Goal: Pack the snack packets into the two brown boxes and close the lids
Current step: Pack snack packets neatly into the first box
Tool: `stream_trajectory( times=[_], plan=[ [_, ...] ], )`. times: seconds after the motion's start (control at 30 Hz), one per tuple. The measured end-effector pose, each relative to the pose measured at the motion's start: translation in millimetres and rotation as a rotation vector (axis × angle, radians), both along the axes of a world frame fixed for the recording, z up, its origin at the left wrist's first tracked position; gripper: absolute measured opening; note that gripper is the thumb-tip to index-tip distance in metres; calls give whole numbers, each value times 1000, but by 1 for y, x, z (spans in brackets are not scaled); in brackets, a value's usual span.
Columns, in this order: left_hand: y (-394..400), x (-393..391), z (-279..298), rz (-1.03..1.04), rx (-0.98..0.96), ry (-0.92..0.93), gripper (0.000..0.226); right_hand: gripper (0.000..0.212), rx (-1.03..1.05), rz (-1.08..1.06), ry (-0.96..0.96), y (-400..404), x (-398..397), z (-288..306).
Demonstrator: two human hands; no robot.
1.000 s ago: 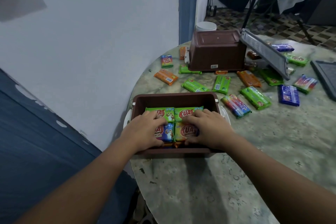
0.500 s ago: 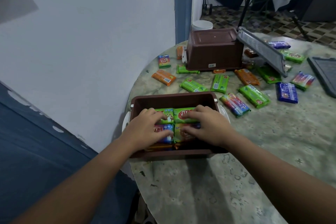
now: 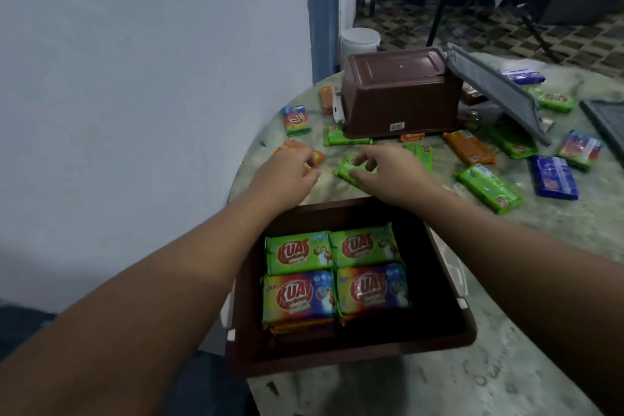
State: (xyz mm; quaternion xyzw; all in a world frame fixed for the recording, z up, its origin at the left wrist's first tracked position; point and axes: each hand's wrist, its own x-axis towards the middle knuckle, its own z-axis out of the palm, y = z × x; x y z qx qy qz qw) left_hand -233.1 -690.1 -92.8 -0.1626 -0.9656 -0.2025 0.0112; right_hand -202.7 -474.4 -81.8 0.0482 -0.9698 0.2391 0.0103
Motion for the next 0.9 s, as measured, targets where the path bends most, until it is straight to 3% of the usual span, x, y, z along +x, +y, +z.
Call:
stream_trajectory(
  times=[0.13, 0.27, 0.4, 0.53, 0.7, 0.9],
  plan=[
    [6, -47, -21, 20, -180, -162, 39, 47, 85, -34, -187, -8, -35, -9],
    [6, -75, -41, 43, -332, -243, 44, 73, 207, -23, -412, -14, -62, -22],
    [-1, -89, -54, -31, -525, -174, 68, 89, 302, -65, -505, -14, -83, -38],
    [-8, -107, -62, -114, -643, -73, 83, 84, 365, -82, -495, -18, -95, -56],
    [-7, -118, -75, -168, -707, -96, 94, 80, 408, -108, -442, -18, -96, -71],
    [6, -120, -77, -173, -744, -6, 80, 59, 404, -94, -409, -19, -94, -73]
  ],
)
